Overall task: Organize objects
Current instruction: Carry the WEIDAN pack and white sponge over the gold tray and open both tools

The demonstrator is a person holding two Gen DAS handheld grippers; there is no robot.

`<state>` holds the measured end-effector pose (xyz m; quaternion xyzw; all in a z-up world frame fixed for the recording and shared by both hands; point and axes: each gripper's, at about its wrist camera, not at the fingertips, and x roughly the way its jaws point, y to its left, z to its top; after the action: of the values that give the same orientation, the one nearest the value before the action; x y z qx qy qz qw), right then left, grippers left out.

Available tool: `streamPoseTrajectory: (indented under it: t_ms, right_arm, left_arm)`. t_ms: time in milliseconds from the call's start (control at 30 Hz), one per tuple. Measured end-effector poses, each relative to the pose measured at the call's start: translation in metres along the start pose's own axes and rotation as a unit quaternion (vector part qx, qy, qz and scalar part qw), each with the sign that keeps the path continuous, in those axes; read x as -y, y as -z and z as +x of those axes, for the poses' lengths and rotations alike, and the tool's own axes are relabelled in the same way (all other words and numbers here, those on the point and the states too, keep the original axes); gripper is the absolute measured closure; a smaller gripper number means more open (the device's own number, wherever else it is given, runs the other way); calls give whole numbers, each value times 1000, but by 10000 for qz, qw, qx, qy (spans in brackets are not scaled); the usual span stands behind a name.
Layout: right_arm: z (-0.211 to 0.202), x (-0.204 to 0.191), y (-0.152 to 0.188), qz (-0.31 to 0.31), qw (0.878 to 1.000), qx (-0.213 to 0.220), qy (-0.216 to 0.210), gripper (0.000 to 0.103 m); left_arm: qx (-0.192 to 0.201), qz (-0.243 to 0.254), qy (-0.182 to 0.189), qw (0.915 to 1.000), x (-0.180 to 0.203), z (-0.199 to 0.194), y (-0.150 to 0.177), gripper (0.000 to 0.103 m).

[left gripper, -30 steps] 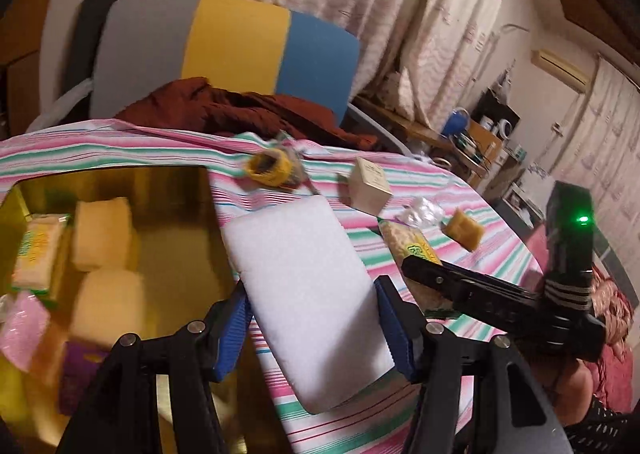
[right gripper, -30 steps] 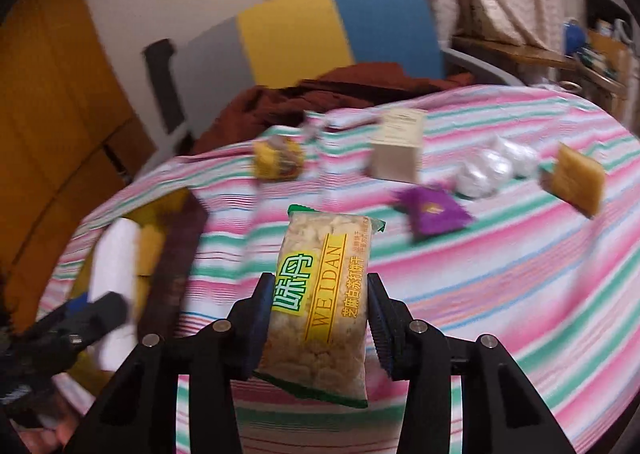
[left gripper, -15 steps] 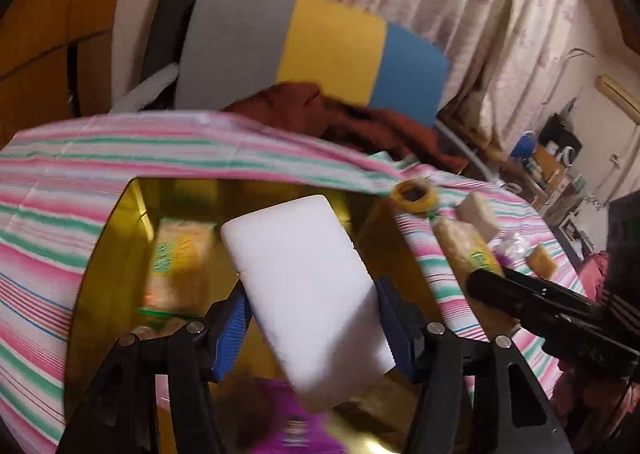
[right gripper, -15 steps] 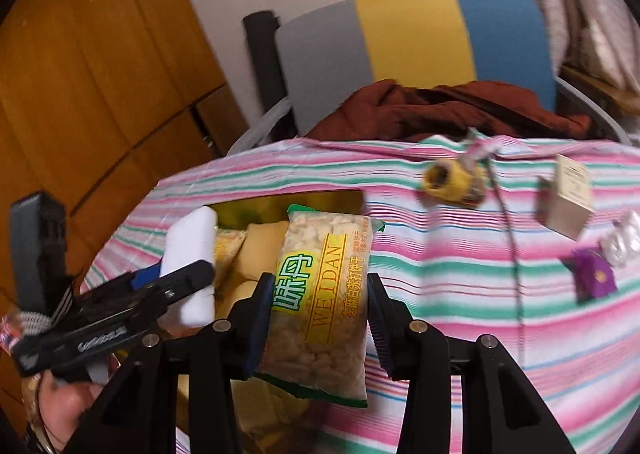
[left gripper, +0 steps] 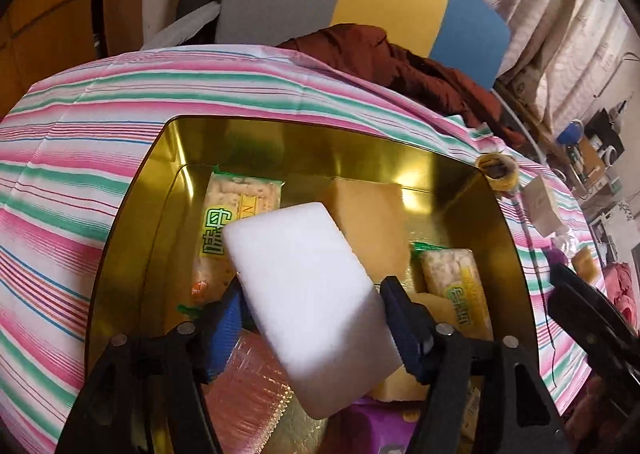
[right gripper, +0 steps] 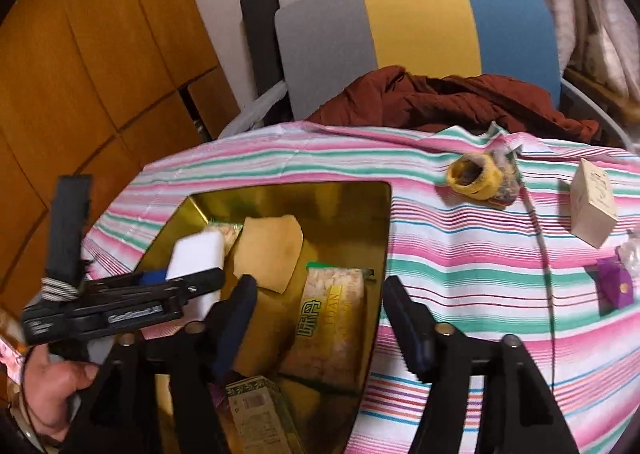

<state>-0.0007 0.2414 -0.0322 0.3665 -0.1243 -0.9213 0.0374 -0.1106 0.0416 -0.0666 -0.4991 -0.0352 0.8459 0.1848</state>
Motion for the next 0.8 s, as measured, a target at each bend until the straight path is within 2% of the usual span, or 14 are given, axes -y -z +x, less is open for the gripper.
streamPoseTrajectory:
  t_ms: [100,267,400,500,567,633,667,767,800]
  right_arm:
    - [-13,5,2,127,9999,80,-26,33]
    - [-30,17,8,348,9991,221,-64,29]
    - [-39,30,12,541,9981,284,-41,29]
    - [-44,41,16,684,9972,298,17,29]
    - [-47,49,19,778,9966,279,48,29]
    - [-49,56,22,857,9960,250,95,29]
    - [-50,60,24,898,9956,234,116,29]
    - [-53,70,28,1018,9945,211,148,29]
    - [-53,71,29,1045,9942,218,149,29]
  left_arm:
    - [82,-99,12,9999,0,-7,-5,28]
    - [560,-342,189,9977,-5,-37,-21,20]
    - [984,-489,-11,9939,-5,-59,-27,20]
    - [946,-490,-167,9942,-2,-59,-25,20]
    - [777,-343,-484,9952,3,-51,-21,20]
    - [578,-195,-649,9960,4,-43,-15,20]
    - [360,-27,-861,9956,6,-33,-12,20]
    - [41,598,-1754,9827,15,-14,-2,20]
    - [53,694,-1853,9802,16,-14,-1,20]
